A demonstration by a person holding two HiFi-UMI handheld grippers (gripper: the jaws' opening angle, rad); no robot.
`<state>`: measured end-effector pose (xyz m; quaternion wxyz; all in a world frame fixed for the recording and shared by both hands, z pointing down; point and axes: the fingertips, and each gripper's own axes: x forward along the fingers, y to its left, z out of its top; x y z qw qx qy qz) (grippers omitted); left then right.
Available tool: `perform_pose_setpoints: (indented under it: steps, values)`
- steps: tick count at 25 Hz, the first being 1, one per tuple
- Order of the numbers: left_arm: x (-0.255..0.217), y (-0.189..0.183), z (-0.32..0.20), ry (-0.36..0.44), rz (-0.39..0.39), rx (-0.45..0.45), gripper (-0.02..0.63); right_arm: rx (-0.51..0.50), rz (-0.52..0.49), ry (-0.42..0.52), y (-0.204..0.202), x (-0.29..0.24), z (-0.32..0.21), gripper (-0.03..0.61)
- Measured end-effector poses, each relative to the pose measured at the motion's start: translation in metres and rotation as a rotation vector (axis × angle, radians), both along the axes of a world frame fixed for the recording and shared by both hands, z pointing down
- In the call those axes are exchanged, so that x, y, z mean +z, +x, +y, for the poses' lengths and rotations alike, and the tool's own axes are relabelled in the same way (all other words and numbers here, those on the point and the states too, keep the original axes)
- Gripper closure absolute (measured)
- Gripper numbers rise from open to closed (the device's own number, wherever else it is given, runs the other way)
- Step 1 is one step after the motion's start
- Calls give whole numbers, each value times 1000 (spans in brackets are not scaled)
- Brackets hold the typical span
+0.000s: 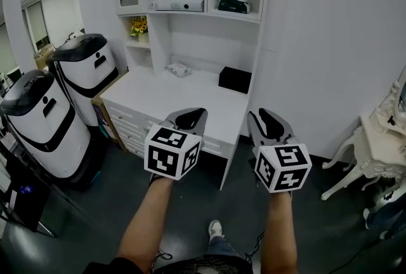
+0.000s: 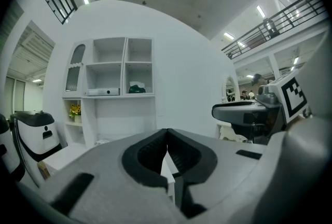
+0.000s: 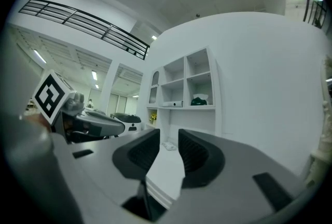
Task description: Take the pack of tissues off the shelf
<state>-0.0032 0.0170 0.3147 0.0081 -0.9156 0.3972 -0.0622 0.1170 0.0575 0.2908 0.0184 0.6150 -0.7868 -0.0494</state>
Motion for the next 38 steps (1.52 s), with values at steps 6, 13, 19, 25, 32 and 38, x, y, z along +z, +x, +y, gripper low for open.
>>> perform_pose_setpoints:
  steps: [6, 13, 19, 25, 32, 38]
  values:
    - [-1, 25, -61, -1, -33, -5, 604, -29, 7, -12, 19, 2, -61, 439]
    - [-5, 46, -130, -9, -45, -43, 605, -36, -2, -10, 50, -7, -132, 383]
    - [-9, 61, -177, -11, -51, -74, 604, -68, 10, -18, 67, -9, -180, 348]
    - [-11, 71, -210, -9, -54, -99, 604, -87, 27, -19, 83, -9, -215, 348]
    - [-15, 78, -239, 4, -56, -102, 604, -111, 58, -18, 88, -10, -250, 348]
    - [-15, 79, -270, 28, -58, -93, 604, -118, 100, 14, 81, -20, -278, 336]
